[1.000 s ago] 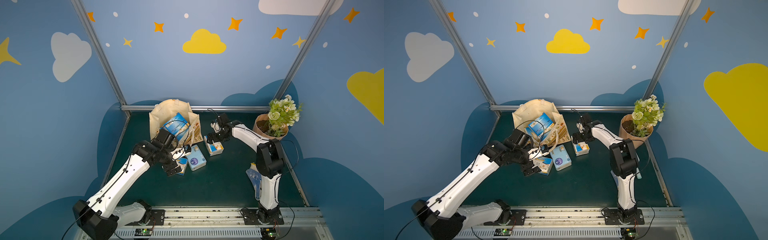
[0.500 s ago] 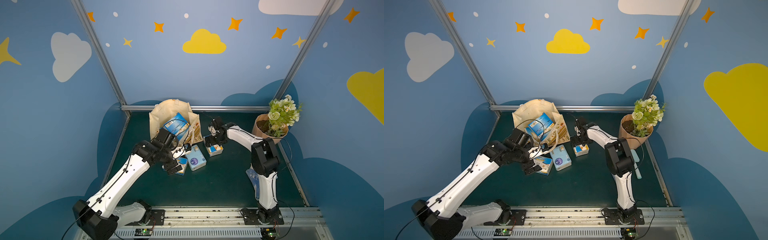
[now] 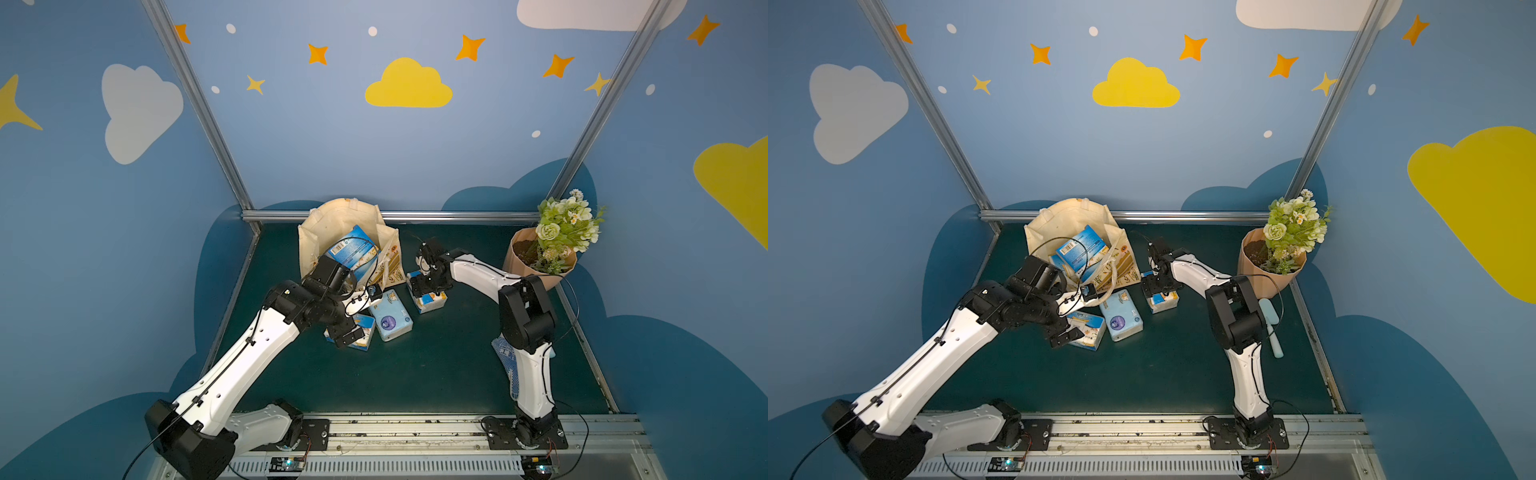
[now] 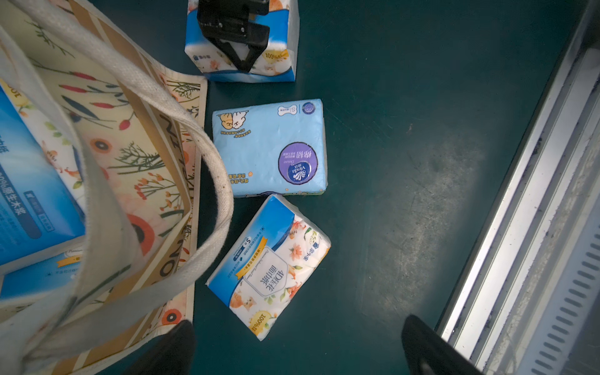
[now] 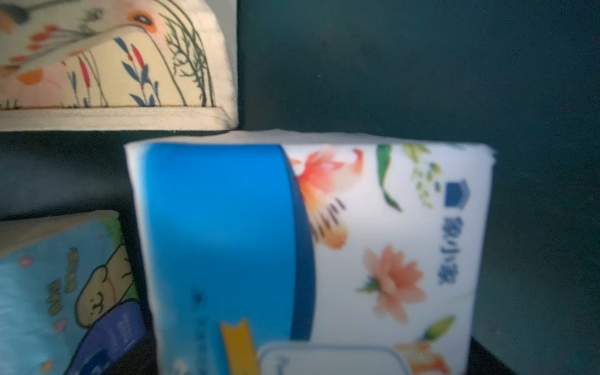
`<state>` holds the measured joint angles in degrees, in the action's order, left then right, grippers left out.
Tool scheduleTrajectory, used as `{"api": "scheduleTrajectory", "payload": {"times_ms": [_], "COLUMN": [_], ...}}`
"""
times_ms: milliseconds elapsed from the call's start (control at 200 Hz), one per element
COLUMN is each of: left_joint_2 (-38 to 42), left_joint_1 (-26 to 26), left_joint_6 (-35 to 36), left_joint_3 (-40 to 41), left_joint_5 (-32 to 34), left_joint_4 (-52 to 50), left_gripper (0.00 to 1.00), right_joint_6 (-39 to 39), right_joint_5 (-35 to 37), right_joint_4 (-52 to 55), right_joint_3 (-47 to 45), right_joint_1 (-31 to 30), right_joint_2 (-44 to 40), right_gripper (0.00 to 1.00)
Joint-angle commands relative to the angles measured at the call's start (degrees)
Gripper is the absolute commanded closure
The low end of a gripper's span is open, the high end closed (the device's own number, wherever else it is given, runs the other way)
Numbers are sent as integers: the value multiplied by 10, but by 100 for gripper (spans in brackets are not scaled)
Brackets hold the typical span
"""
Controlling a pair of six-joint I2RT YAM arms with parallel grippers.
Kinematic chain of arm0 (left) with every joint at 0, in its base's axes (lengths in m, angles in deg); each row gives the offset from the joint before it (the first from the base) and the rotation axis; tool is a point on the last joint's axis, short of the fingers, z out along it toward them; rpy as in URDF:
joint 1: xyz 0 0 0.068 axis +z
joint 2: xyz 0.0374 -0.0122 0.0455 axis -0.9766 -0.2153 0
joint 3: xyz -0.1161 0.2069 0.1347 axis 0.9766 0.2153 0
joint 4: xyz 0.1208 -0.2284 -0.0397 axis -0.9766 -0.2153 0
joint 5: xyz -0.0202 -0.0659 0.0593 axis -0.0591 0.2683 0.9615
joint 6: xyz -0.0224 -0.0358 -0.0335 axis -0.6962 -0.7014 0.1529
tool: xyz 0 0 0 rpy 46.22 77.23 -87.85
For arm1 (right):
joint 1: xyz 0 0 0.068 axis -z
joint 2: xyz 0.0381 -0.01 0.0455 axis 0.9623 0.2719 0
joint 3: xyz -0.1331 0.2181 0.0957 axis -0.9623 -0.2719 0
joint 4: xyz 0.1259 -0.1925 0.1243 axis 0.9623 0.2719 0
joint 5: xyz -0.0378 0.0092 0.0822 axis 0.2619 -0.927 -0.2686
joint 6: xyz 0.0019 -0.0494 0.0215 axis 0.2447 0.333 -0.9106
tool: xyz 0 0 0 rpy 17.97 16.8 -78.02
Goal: Put tissues into the canvas bag
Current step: Pick up the pack of facial tissues from the center of the board.
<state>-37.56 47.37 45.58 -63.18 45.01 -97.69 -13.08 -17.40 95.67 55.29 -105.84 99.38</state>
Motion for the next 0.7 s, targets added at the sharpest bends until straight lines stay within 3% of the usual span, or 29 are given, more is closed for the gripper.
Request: {"api": "scheduleTrajectory", "payload": {"times_ms": [0,100,451,696], "left_joint_2": [2,3,7,-7], "left_joint_1": [-1,-1,2,47], "left_joint_6": [-9,-13,-58,-111], "left_joint_3": [-11,-12,-15,-100], "left_joint_5": [17,19,70,41], "left_joint_4": [2,5,42,35], "left_gripper": [0,0,0,0], "right_joint_6": [-3,-2,0,15], "right_joint_5": [14,16,49,51], "right_joint_4": [-5,-9,49,114], "right_joint_3": [-27,-32,-6,15], "right_joint_1": [-1,-2,2,0], "right_joint_2": [-13,-27,-94,-196], "right_gripper": [23,27,25,25]}}
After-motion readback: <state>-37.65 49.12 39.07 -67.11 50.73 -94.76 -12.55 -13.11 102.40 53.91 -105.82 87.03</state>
